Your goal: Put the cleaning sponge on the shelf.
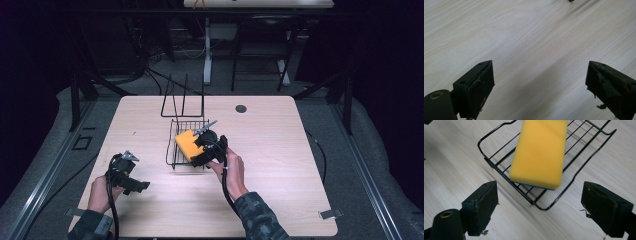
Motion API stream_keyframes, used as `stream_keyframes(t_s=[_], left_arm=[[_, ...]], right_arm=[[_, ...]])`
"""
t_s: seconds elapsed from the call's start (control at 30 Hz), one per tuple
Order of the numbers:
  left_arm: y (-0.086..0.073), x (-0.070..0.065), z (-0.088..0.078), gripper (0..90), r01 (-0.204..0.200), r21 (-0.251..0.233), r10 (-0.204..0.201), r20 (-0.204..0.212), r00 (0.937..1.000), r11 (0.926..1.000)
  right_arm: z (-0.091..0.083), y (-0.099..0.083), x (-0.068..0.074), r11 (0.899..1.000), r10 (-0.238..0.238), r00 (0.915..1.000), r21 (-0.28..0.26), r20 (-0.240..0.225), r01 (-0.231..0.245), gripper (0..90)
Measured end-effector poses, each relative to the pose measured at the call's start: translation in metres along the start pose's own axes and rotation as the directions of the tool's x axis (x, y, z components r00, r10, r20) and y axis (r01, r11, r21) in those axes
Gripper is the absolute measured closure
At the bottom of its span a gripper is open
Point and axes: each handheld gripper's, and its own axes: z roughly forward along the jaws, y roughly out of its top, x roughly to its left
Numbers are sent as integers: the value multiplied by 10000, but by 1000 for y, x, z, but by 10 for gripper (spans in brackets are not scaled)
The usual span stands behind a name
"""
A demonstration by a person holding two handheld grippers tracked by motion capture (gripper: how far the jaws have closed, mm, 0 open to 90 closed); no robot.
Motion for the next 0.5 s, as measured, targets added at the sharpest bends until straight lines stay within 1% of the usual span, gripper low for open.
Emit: stream_keyframes(t_s=[0.03,0.07,0.1,0.13,0.23,0.27,0.33,0.43,0.47,0.5], left_arm=[[0,0,0,85,11,0,-11,-9,10000,10000],[0,0,0,85,22,52,-22,-11,10000,10000],[0,0,0,85,22,52,-22,-11,10000,10000],[0,0,1,85,29,40,-29,-1,10000,10000],[0,0,1,85,27,37,-27,0,10000,10000],[0,0,1,85,29,43,-29,-8,10000,10000],[0,-1,1,85,29,37,-29,-26,10000,10000],[0,-1,1,85,-2,61,2,-41,10000,10000],[0,-1,1,85,-1,62,2,-46,10000,10000],[0,-1,1,85,8,52,-7,-34,10000,10000]], right_arm=[[0,0,0,10000,0,10000,0,0,0,136],[-6,-4,0,9998,-173,9998,-43,103,174,136],[-6,-4,0,9998,-173,9998,-43,103,174,136],[-12,-8,0,9999,-154,9998,-18,102,154,136],[-17,-12,-1,9998,-190,9997,-59,144,191,136],[-22,-14,-2,9996,-285,9994,-29,217,285,136],[-29,-19,-3,9996,-263,9994,-50,205,264,136],[-38,-25,-5,9996,-278,9991,-94,323,281,136],[-45,-30,-6,9996,-266,9987,-97,431,270,137],[-45,-30,-6,9996,-266,9987,-97,431,270,137]])
